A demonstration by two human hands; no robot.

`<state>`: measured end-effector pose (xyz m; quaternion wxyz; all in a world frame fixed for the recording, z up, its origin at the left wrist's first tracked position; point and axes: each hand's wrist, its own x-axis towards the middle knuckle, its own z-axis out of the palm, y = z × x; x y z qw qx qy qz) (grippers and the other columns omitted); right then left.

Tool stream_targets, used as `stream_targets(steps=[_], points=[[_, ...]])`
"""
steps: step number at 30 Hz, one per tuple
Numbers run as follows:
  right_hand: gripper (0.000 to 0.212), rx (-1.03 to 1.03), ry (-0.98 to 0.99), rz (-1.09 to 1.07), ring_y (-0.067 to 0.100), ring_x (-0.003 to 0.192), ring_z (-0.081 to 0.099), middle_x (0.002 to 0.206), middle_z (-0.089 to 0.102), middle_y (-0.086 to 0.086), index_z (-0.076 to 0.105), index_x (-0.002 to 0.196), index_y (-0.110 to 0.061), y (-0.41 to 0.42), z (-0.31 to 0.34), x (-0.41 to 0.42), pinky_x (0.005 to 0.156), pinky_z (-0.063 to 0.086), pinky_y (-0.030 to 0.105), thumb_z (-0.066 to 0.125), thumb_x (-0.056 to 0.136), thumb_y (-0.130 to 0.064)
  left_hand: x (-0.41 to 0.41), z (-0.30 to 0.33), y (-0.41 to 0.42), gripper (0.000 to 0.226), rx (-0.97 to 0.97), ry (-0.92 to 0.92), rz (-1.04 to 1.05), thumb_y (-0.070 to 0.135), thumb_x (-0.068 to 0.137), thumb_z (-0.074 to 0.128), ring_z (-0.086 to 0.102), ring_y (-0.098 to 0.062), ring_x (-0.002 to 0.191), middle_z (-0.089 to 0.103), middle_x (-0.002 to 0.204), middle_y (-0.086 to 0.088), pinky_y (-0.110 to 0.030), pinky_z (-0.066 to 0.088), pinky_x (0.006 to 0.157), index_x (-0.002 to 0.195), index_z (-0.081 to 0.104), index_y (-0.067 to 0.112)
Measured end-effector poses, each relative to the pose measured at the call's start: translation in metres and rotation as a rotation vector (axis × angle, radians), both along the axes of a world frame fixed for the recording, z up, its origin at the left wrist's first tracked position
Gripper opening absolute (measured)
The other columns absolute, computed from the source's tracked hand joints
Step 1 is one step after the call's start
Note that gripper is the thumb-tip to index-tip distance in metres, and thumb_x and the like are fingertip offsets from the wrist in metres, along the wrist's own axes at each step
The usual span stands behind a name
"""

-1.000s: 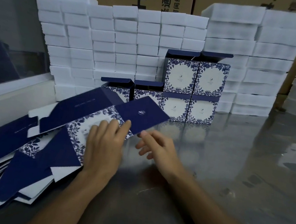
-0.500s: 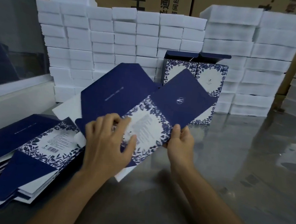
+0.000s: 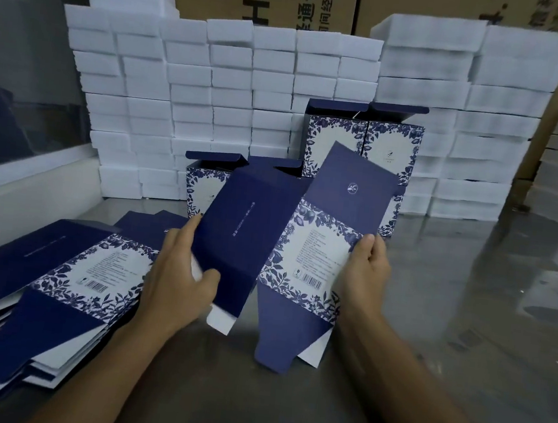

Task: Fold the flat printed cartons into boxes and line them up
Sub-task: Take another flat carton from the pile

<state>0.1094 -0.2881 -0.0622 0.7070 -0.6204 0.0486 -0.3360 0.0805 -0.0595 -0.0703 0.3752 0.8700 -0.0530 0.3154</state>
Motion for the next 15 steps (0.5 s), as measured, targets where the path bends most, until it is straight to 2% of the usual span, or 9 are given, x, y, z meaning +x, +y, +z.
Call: stream_targets(steps=[2,3,5,6,7,9,11,13,15], points=[[0.025,-0.049,0.024,0.128,-0.014,0.079,0.059,0.095,0.063,-0.017,0.055,0.117,-0.021,0.004,0.001,-0.004,0.073,0.047,0.02,0.036,0.109,-0.035,0.001,0.0,0.0,0.079,-0.03,-0.016,-0.059,0.006,0.08,0.068,0.049,-0.019,0.113,0.048,0.127,-0.005,-0.035,0.041,0.094,0.15,0.034,0.017],[0.033,-0.071,0.028,0.21,-0.008,0.096,0.063,0.109,0.066,-0.014,0.05,0.134,-0.025,0.007,0.0,-0.005,0.082,0.052,0.025,0.036,0.108,-0.04,0.0,0.001,-0.002,0.078,-0.05,-0.027,-0.091,0.013,0.079,0.068,0.049,-0.019,0.117,0.048,0.127,-0.005,-0.034,0.04,0.097,0.15,0.035,0.016],[0.045,-0.134,0.007,0.322,0.008,0.119,0.061,0.13,0.063,-0.009,0.039,0.146,-0.035,0.015,-0.001,-0.008,0.102,0.051,0.037,0.037,0.104,-0.052,-0.001,0.002,-0.005,0.08,-0.137,-0.033,-0.159,0.029,0.076,0.062,0.048,-0.013,0.12,0.05,0.128,0.0,-0.026,0.037,0.098,0.15,0.036,0.018],[0.048,-0.169,-0.012,0.35,0.008,0.126,0.056,0.136,0.06,-0.012,0.037,0.145,-0.041,0.02,0.0,-0.01,0.108,0.046,0.037,0.037,0.1,-0.058,0.0,0.002,-0.007,0.08,-0.2,-0.029,-0.196,0.035,0.075,0.06,0.047,-0.011,0.123,0.051,0.13,0.004,-0.025,0.037,0.099,0.15,0.037,0.02],[0.051,-0.197,-0.031,0.372,0.004,0.131,0.051,0.141,0.056,-0.016,0.036,0.144,-0.046,0.025,0.001,-0.012,0.113,0.04,0.033,0.035,0.096,-0.063,0.0,0.002,-0.008,0.079,-0.266,-0.028,-0.239,0.041,0.075,0.06,0.048,-0.011,0.127,0.052,0.134,0.005,-0.027,0.039,0.1,0.149,0.039,0.021],[0.066,-0.251,-0.084,0.401,-0.009,0.138,0.038,0.151,0.044,-0.023,0.032,0.153,-0.04,0.034,0.003,-0.014,0.115,0.03,0.017,0.033,0.093,-0.068,0.0,0.002,-0.012,0.069,-0.426,0.002,-0.341,0.044,0.077,0.059,0.055,-0.02,0.124,0.06,0.133,0.003,-0.04,0.047,0.096,0.142,0.048,0.024],[0.075,-0.291,-0.139,0.412,-0.012,0.143,0.027,0.159,0.033,-0.022,0.021,0.16,-0.032,0.038,0.003,-0.016,0.117,0.023,0.012,0.03,0.094,-0.068,-0.001,0.001,-0.016,0.044,-0.607,0.013,-0.446,0.034,0.08,0.061,0.065,-0.022,0.107,0.072,0.111,0.006,-0.035,0.055,0.079,0.123,0.061,0.028],[0.075,-0.304,-0.174,0.423,-0.003,0.15,0.019,0.164,0.025,-0.017,0.016,0.161,-0.031,0.04,0.002,-0.015,0.126,0.017,0.03,0.028,0.096,-0.067,-0.002,0.002,-0.018,0.041,-0.716,0.059,-0.55,0.048,0.074,0.071,0.069,-0.016,0.094,0.075,0.098,0.007,-0.025,0.055,0.072,0.109,0.067,0.027],[0.079,-0.274,-0.151,0.437,0.006,0.153,0.015,0.166,0.02,-0.013,0.014,0.16,-0.038,0.042,0.004,-0.015,0.126,0.015,0.046,0.026,0.092,-0.076,-0.005,0.004,-0.02,0.058,-0.733,0.179,-0.632,0.066,0.067,0.069,0.069,-0.016,0.099,0.074,0.106,0.003,-0.033,0.053,0.08,0.109,0.071,0.025]])
